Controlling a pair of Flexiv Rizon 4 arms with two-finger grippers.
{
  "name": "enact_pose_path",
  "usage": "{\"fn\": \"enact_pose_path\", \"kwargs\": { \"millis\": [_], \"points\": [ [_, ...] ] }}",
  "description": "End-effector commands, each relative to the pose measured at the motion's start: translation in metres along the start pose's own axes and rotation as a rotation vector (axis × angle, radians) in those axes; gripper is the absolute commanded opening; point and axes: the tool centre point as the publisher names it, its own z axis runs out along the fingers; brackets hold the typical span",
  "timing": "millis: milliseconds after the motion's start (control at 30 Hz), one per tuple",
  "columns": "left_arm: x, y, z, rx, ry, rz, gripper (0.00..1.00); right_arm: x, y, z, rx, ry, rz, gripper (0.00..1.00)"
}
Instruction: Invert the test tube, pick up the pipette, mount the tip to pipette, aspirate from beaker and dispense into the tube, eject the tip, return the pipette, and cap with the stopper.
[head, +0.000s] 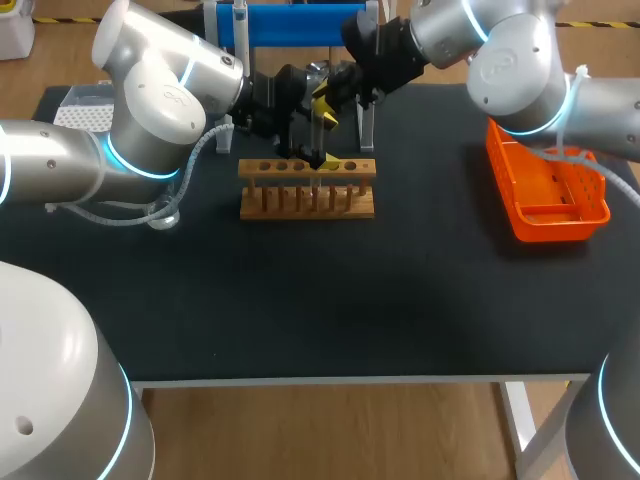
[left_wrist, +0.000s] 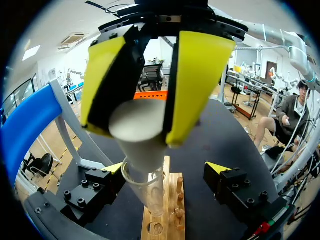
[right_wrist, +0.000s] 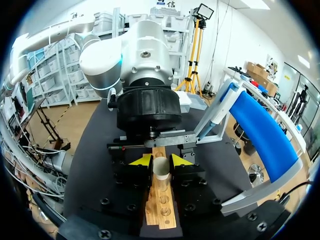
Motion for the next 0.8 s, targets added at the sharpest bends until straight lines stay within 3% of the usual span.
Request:
{"fn": "enact_pose_path", "kwargs": {
  "millis": [33,800],
  "points": [
    [-0.0014,-0.0005,0.0002,-0.003,0.005,0.0,1.0,0.0007,-0.0004,-0.0005,-0.005,-0.003,-0.002,0.0],
    [-0.0014,-0.0005,0.0002,-0.003,0.005,0.0,1.0,0.0014,-0.0058,0.0038,0.006,0.008,0.004,0.0]
  ]
}}
